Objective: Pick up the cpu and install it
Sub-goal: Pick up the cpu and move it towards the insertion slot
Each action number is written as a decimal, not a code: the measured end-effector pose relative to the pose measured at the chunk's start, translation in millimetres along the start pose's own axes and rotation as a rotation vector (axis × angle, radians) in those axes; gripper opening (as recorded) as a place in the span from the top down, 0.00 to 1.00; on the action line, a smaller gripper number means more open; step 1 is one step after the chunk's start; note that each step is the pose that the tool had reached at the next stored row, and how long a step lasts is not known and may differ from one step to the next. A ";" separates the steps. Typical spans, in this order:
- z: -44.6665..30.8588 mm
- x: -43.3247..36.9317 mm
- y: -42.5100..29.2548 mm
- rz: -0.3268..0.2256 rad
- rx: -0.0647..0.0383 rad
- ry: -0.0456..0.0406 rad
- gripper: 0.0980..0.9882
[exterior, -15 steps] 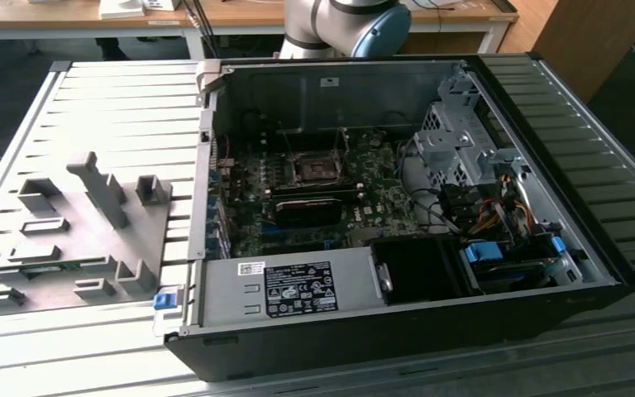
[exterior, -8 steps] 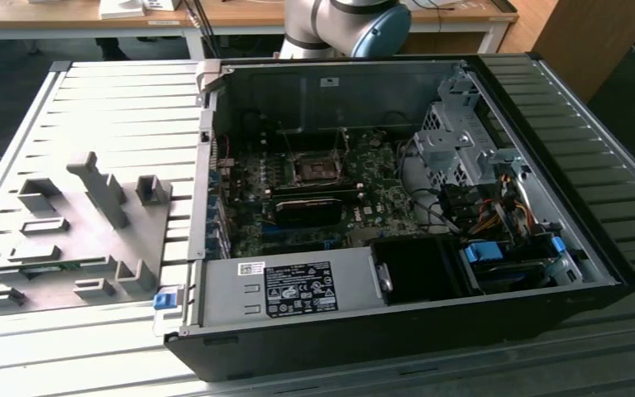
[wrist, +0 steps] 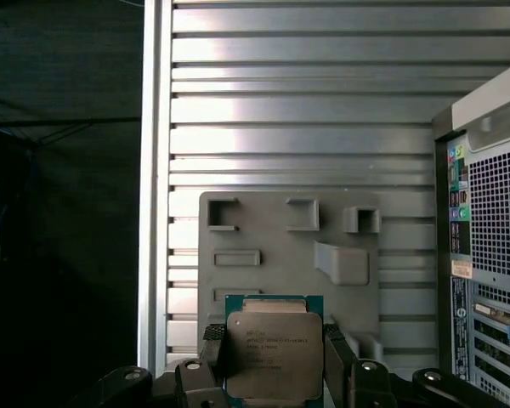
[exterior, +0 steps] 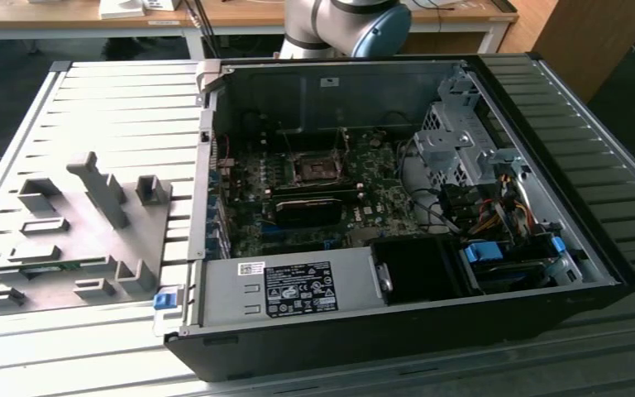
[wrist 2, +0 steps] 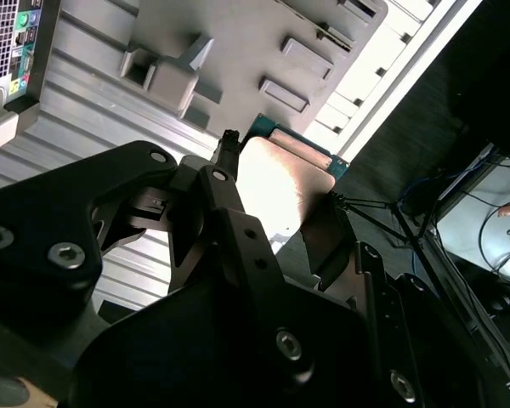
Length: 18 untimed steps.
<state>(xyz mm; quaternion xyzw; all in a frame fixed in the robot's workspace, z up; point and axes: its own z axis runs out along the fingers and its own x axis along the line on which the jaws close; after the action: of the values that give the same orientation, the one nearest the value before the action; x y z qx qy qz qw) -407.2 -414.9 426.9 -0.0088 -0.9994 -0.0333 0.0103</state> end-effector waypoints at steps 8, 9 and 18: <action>-0.1 -6.1 0.2 0.000 0.000 -0.0001 0.50; -0.1 -7.0 0.2 0.000 0.000 -0.0001 0.50; -0.3 -14.8 0.5 0.000 0.000 0.0000 0.50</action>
<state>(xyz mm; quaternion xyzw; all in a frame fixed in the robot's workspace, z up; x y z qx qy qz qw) -392.5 -414.7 426.9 -0.0088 -0.9994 -0.0334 0.0103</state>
